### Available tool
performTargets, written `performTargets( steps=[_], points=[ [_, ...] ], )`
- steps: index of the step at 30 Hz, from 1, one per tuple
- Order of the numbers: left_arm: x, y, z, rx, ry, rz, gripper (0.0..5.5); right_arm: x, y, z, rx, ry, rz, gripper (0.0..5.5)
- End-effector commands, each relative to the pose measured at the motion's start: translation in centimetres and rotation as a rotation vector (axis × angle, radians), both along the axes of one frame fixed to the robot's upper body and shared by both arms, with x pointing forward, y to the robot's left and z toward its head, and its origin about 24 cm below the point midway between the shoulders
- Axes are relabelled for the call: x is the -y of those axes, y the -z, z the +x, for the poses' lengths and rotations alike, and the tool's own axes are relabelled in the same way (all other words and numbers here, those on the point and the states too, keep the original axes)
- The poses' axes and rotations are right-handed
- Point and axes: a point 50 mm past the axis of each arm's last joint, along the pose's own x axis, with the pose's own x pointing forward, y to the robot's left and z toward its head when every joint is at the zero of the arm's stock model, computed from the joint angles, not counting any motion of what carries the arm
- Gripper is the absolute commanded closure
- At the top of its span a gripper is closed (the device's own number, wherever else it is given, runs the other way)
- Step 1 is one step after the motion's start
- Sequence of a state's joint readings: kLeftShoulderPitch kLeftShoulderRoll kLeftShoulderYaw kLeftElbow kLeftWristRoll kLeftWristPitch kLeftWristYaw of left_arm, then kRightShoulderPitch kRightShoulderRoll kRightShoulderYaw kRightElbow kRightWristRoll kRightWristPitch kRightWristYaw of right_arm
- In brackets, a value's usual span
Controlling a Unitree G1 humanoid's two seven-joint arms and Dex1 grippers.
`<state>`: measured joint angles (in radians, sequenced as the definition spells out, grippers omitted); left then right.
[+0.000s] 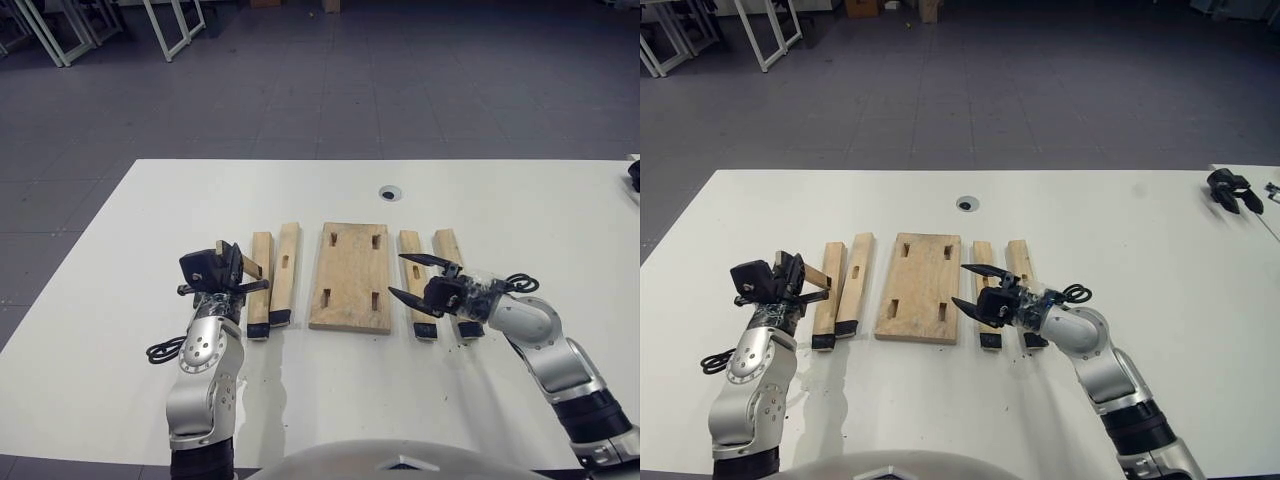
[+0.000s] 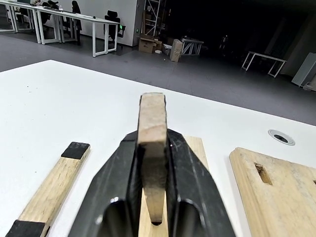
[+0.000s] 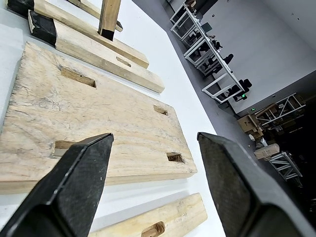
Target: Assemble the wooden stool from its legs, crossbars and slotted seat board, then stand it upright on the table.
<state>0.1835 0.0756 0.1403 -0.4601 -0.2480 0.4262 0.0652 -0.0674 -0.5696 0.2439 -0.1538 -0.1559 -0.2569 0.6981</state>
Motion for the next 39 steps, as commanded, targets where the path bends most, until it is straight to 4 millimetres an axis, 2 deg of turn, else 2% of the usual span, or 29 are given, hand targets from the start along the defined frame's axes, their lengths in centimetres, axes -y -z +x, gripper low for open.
performTargets(
  steps=[1,5,12,19,20,23,27,30,33,35,36,37,39],
  points=[
    [-0.9,1.0,0.5,-0.193,0.035,0.051,5.08,-0.1,-0.2,0.0,0.013,0.008,-0.006,2.37],
    [-1.0,-0.7,2.2,-0.173,0.084,0.039,5.08,-0.2,-0.2,0.1,0.015,0.008,-0.006,2.37],
    [-0.6,-0.5,2.7,-0.289,0.163,0.026,5.08,-0.2,-0.3,0.2,0.021,0.013,-0.005,2.37],
    [-0.5,-1.8,3.8,-0.255,0.164,0.044,5.08,-0.4,-0.2,0.2,0.026,0.006,-0.006,2.37],
    [-0.5,-2.4,4.0,-0.221,0.161,0.044,5.08,-0.4,-0.2,0.2,0.026,0.006,-0.007,2.37],
    [-0.5,-4.9,4.6,-0.096,0.152,0.049,4.59,-0.4,-0.1,0.1,0.024,0.008,-0.007,2.37],
    [-0.7,-11.1,5.0,0.184,0.125,0.018,4.04,-0.4,0.1,0.1,0.016,0.014,-0.006,2.37],
    [-1.3,-15.6,5.2,0.348,0.120,0.013,4.04,-0.3,0.2,0.1,0.014,0.019,-0.007,2.37],
    [-2.0,-17.9,6.3,0.405,0.132,0.010,4.04,-0.5,0.3,0.1,0.016,0.018,-0.005,2.37],
    [-2.6,-17.4,7.1,0.377,0.133,0.004,4.04,-0.5,0.3,0.1,0.016,0.016,-0.005,2.37],
    [-2.7,-16.5,7.5,0.336,0.139,-0.001,4.04,-0.5,0.3,0.1,0.016,0.015,-0.005,2.37],
    [-2.7,-15.5,7.7,0.293,0.148,-0.006,4.04,-0.5,0.3,0.0,0.016,0.015,-0.006,2.37],
    [-2.2,-11.9,8.2,0.159,0.192,-0.074,4.04,-0.5,0.3,0.0,0.014,0.016,-0.005,2.37]
  ],
)
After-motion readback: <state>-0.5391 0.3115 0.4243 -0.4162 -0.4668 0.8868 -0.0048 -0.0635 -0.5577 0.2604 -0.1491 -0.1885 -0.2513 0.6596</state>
